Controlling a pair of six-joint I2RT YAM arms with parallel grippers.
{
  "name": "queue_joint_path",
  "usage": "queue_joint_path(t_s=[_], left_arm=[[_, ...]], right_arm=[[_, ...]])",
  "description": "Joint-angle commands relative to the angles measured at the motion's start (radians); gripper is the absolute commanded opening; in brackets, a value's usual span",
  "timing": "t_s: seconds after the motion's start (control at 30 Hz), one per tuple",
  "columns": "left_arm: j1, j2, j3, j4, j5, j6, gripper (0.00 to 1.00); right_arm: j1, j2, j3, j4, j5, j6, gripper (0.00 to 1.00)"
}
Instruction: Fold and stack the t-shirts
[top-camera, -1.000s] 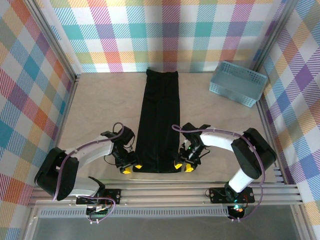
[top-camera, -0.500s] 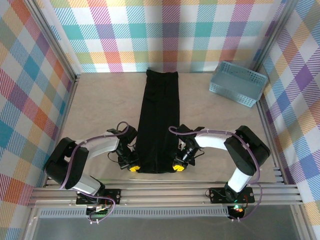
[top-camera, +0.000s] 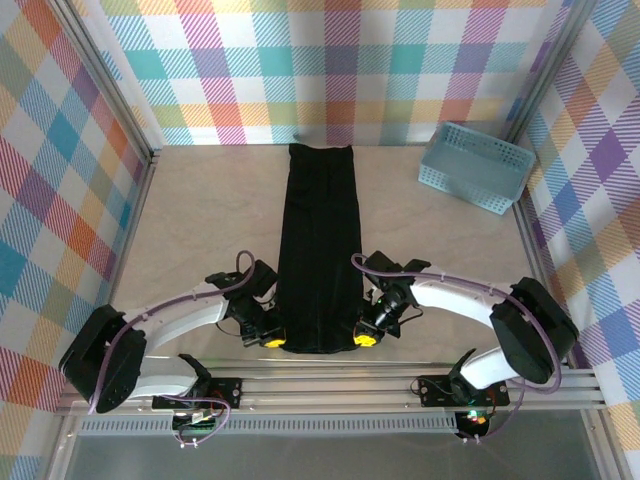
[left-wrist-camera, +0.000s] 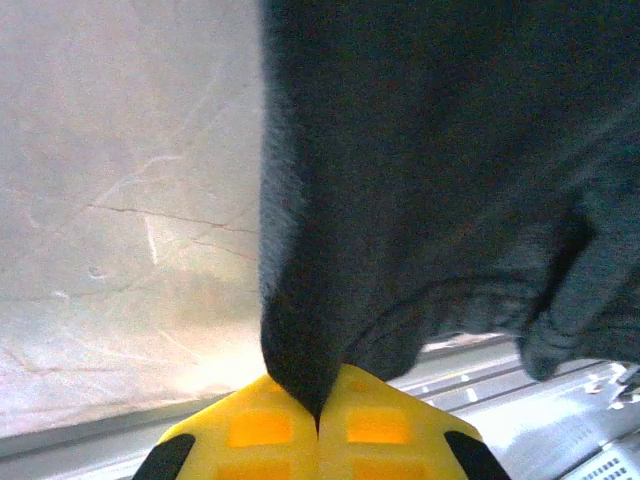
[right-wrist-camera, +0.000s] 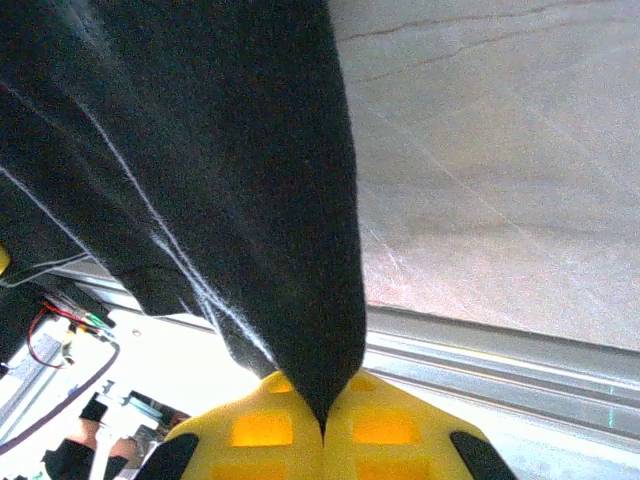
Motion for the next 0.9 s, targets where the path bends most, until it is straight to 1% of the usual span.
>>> queue_joint_path(t_s=[0.0,0.13,0.27,0.37,0.53,0.6,0.77,0.87], left_arm=[[-0.004,-0.02,0.112,-0.031,-0.049,-0.038,0.0],[0.038,-0.008,0.219,-0.032,-0.131,-0.067,0.0],[0.132,0.045,0.279,0.01,-0.139,-0.071,0.0],[0.202,0.135,0.349,0.065,-0.115,-0.068,0.0],[0.278,0.325,0.533,0.078,-0.133,-0.009,0.0],[0.304,0.395,0.581,0.093,-0.131,0.0,0.0],[0.349,0.538,0.697,0.083,-0.15,0.03,0.0],[0.364,0.596,0.733,0.108,-0.129,0.037,0.0]], right_arm=[[-0.016,-0.006,0.054,-0.052,0.004,0.037,0.0],[-0.093,0.024,0.144,-0.072,0.032,0.027,0.0],[-0.169,0.121,0.266,-0.069,0.018,-0.005,0.0],[-0.219,0.222,0.382,-0.076,0.016,-0.036,0.0],[-0.299,0.387,0.596,-0.119,0.062,-0.088,0.0],[-0.318,0.454,0.675,-0.127,0.069,-0.098,0.0],[-0.348,0.613,0.86,-0.167,0.108,-0.123,0.0],[-0.363,0.682,0.931,-0.171,0.116,-0.134,0.0]])
